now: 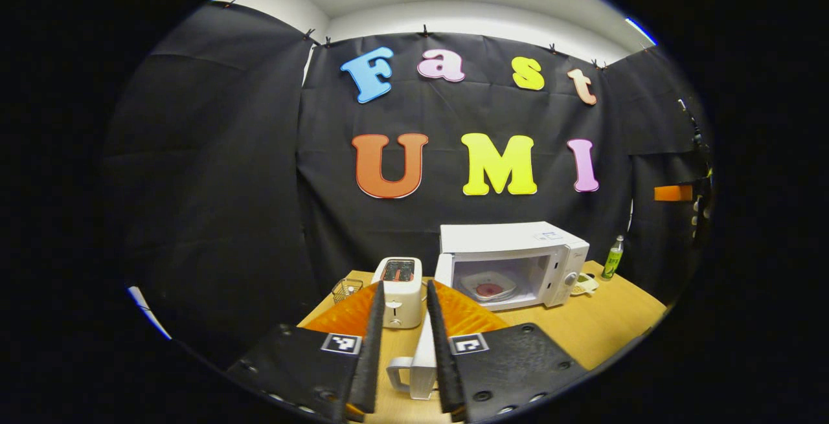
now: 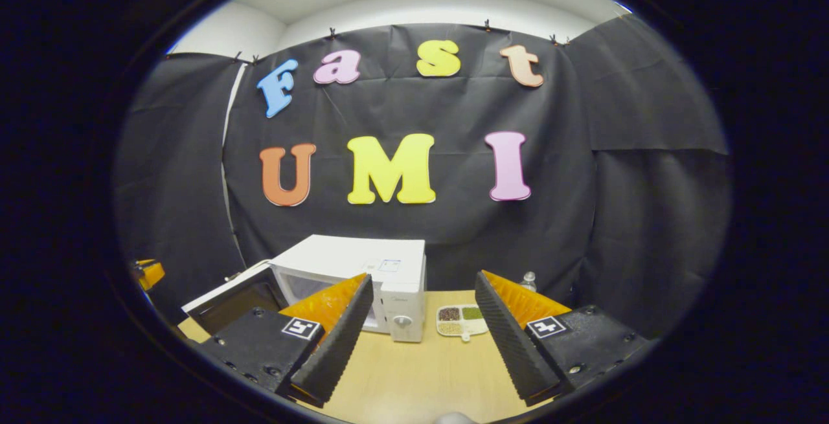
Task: Open the microwave oven with the left hand, put the food in, and close the microwave oven.
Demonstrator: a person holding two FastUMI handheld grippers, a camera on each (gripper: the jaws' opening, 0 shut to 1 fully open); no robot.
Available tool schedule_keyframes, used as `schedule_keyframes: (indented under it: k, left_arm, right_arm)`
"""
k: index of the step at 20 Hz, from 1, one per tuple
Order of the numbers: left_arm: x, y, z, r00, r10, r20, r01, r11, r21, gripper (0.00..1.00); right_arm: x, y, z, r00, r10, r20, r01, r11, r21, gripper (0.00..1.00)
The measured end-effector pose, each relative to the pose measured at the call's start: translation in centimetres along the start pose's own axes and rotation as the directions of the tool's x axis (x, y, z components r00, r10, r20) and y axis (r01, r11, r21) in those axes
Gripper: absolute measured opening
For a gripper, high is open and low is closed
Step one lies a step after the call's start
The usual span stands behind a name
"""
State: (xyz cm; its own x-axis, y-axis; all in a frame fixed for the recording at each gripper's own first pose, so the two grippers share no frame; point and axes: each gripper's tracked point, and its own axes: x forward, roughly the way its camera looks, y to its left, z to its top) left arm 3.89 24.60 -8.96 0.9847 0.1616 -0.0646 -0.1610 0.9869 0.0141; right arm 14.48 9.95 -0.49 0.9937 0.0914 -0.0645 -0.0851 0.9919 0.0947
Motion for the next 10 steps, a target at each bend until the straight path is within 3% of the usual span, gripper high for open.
schedule_keyframes:
  k: [1, 2, 3, 4, 5, 8, 9, 10]
  left_arm:
    - [0.3, 0.5, -0.5, 1.0, -0.002, -0.008, 0.002, 1.0, -0.003, 0.0]
    - [0.5, 0.1, -0.9, 1.0, -0.017, -0.007, 0.017, 1.0, 0.001, 0.02]
    - [0.5, 0.3, -1.1, 1.0, -0.019, -0.004, 0.019, 1.0, 0.01, 0.07]
    - [2.8, 1.6, -2.2, 1.0, 0.016, -0.014, -0.015, 1.0, 0.017, 0.07]
    - [0.9, 2.0, -2.4, 1.0, 0.012, -0.02, -0.012, 1.0, 0.005, 0.0]
    - [1.8, 3.4, -4.4, 0.998, 0.034, -0.047, -0.034, 0.999, -0.016, 0.0]
    - [2.1, 3.7, -5.3, 0.998, 0.032, -0.049, -0.032, 0.999, -0.01, 0.0]
    - [2.7, 4.3, -6.3, 0.998, 0.037, -0.056, -0.037, 0.999, -0.001, 0.0]
  right_arm:
    - [0.0, 0.1, 0.1, 1.0, 0.007, -0.007, -0.007, 1.0, 0.008, 0.92]
    - [0.3, 0.2, 0.1, 1.0, 0.011, -0.016, -0.011, 1.0, 0.015, 0.92]
    - [0.5, 0.3, 0.1, 1.0, 0.013, -0.028, -0.012, 1.0, 0.019, 1.0]
    - [0.7, 0.2, 0.2, 0.999, 0.012, -0.035, -0.011, 1.0, 0.029, 1.0]
    - [0.7, 0.3, 0.3, 0.999, 0.014, -0.04, -0.012, 0.999, 0.041, 0.92]
    - [0.7, 0.2, 0.0, 0.999, 0.014, -0.05, -0.011, 0.998, 0.063, 0.92]
    - [0.5, 0.2, 0.1, 0.998, 0.013, -0.055, -0.01, 0.998, 0.067, 1.0]
    - [0.3, 0.0, 0.2, 0.998, 0.009, -0.056, -0.005, 0.998, 0.07, 0.92]
